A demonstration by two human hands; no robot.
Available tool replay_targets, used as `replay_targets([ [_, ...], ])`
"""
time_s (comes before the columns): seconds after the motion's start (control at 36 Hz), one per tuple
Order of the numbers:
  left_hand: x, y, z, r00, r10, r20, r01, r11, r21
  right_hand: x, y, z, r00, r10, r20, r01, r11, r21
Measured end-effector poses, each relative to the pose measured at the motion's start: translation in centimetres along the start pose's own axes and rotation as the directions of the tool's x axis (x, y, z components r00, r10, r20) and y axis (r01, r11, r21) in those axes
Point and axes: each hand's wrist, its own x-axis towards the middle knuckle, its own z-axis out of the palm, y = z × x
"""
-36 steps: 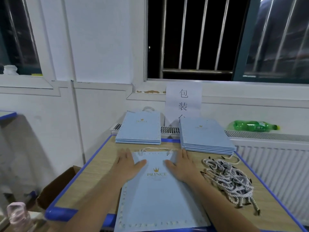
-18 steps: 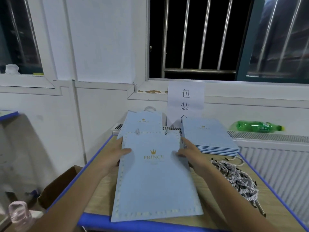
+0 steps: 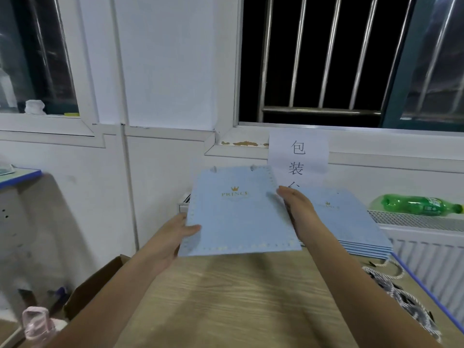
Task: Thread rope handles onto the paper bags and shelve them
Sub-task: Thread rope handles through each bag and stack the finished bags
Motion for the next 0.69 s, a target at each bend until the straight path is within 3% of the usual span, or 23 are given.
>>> replay_targets([
  [0.08, 3.3, 1.8, -0.4, 0.968, 0.106, -0.228, -0.1, 0.994, 0.04, 1.2, 0.4, 0.5, 0.987, 0.055, 0.154, -0.05, 0.998, -0.038],
  [0.14, 5.8, 2.7, -0.8, 0.954, 0.131, -0.27, -0.116, 0.991, 0.069, 2.3, 0.9, 1.1, 0.984, 0.049, 0.171, -0.01, 0.975, -0.222],
  [0.19, 8.1, 3.4, -1.0, 0.944, 0.176, -0.279, -0.146, 0.981, 0.125, 3.5, 1.1, 1.4, 0.991, -0.042, 0.129, 0.082, 0.943, -0.322],
  [0.31, 11.8, 3.2, -0.5, 0.874, 0.281, -0.396, -0.227, 0.957, 0.179, 6.1, 1.3, 2.5, 0.966, -0.256, -0.04, 0.235, 0.93, -0.281],
  [0.36, 13.2, 1.9, -0.5, 0.83, 0.328, -0.451, -0.209, 0.933, 0.294, 7.5, 2.3, 3.1, 0.941, -0.321, -0.104, 0.256, 0.881, -0.397],
  [0.47, 14.7, -1.5, -1.0, 0.866, 0.312, -0.39, -0.072, 0.851, 0.52, 9.3, 6.5, 3.2, 0.963, -0.268, -0.008, 0.196, 0.727, -0.658],
  [0.56, 14.6, -3.9, -1.9, 0.922, 0.199, -0.331, 0.059, 0.776, 0.628, 9.6, 9.8, 2.5, 0.993, -0.11, 0.04, 0.102, 0.637, -0.764],
  [0.64, 14.7, -6.0, -2.6, 0.945, 0.231, -0.233, -0.027, 0.762, 0.647, 8.8, 10.3, 2.4, 0.999, -0.029, 0.032, 0.043, 0.635, -0.772],
  [0.69, 15.0, -6.6, -2.8, 0.92, 0.316, -0.234, -0.086, 0.742, 0.665, 8.2, 10.3, 2.6, 0.998, -0.036, 0.055, 0.065, 0.654, -0.754],
])
